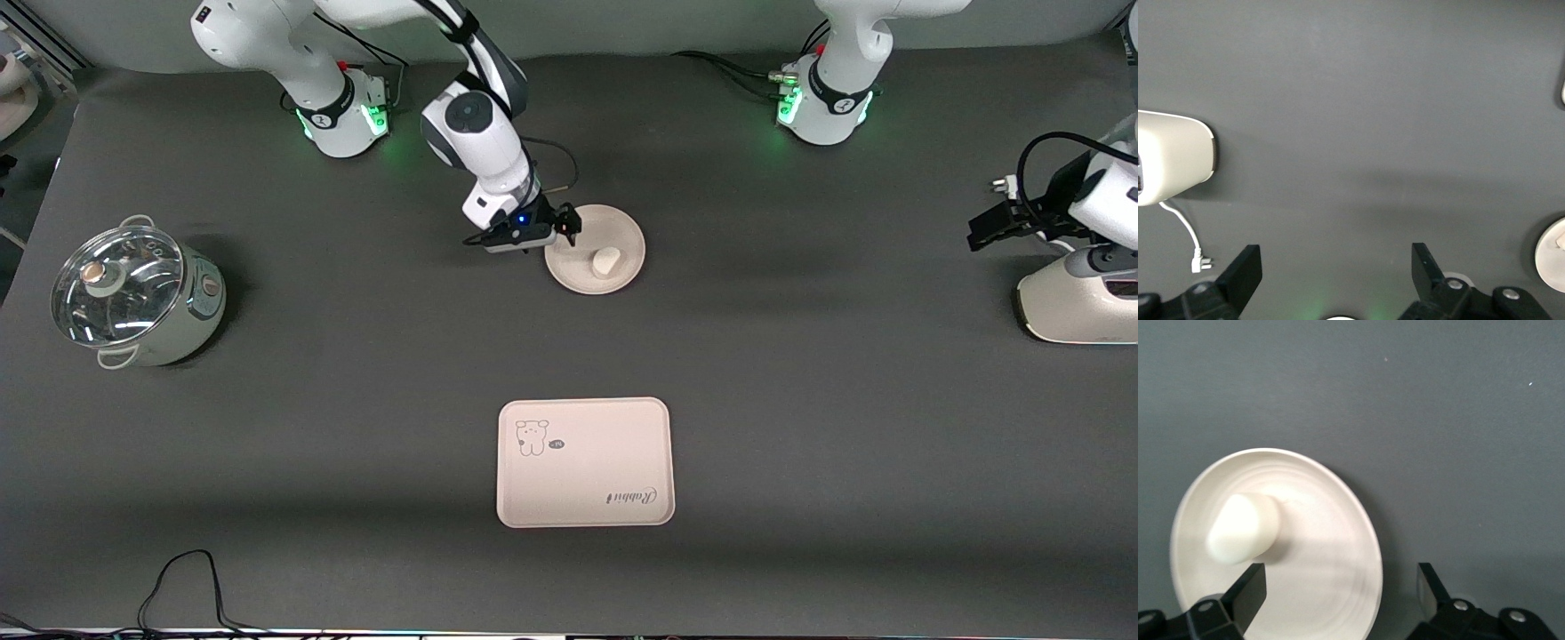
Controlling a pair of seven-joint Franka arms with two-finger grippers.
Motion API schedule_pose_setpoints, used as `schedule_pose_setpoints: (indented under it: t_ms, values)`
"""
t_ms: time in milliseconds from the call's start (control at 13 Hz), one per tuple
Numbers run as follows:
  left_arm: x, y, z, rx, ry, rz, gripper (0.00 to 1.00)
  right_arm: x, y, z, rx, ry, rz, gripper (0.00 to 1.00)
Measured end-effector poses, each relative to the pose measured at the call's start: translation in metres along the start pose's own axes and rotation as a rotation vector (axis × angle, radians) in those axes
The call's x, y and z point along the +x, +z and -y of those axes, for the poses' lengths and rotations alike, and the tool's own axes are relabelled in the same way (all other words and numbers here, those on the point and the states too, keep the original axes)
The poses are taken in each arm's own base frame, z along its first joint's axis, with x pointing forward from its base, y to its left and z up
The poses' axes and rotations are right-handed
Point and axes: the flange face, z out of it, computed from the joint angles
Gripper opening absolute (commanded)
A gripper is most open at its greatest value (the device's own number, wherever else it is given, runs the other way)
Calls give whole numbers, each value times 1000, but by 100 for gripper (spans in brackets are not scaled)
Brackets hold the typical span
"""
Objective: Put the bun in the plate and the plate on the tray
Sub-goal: 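Withdraw the left gripper while the right gripper reaches the plate rim, then close the right gripper on the plate rim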
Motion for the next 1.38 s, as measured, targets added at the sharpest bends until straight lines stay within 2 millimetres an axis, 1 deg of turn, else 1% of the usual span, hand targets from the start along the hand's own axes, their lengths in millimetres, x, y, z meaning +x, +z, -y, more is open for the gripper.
schedule_pose_setpoints:
  t_ms: [154, 385, 462, 615, 692, 769, 923, 1154, 1385]
  values:
    - [-1, -1, -6, 4, 8, -2, 100, -2, 19, -7, -2, 2, -11, 100]
    - [-1, 0, -1, 4, -1, 1, 100, -7, 34, -12, -5, 0, -16, 99]
    - [-1, 0, -1, 4, 0, 1, 100, -8, 36, -11, -6, -2, -15, 89]
    - [-1, 0, -3, 5, 4, 3, 100, -9, 36, -10, -5, -4, -15, 47]
    - [-1, 1, -4, 7, 6, 10, 100, -9, 36, -10, -4, -3, -16, 34]
    - [-2, 2, -4, 8, 7, 19, 100, -9, 36, -9, -3, -3, -16, 25]
    - [-3, 3, -3, 8, 4, 28, 100, -8, 35, -9, -1, -2, -17, 0]
    - [-3, 3, 0, 8, -1, 31, 100, -8, 35, -8, 0, -1, -18, 0]
    - [-3, 3, 1, 8, -4, 31, 100, -6, 30, -5, 13, 0, -28, 0]
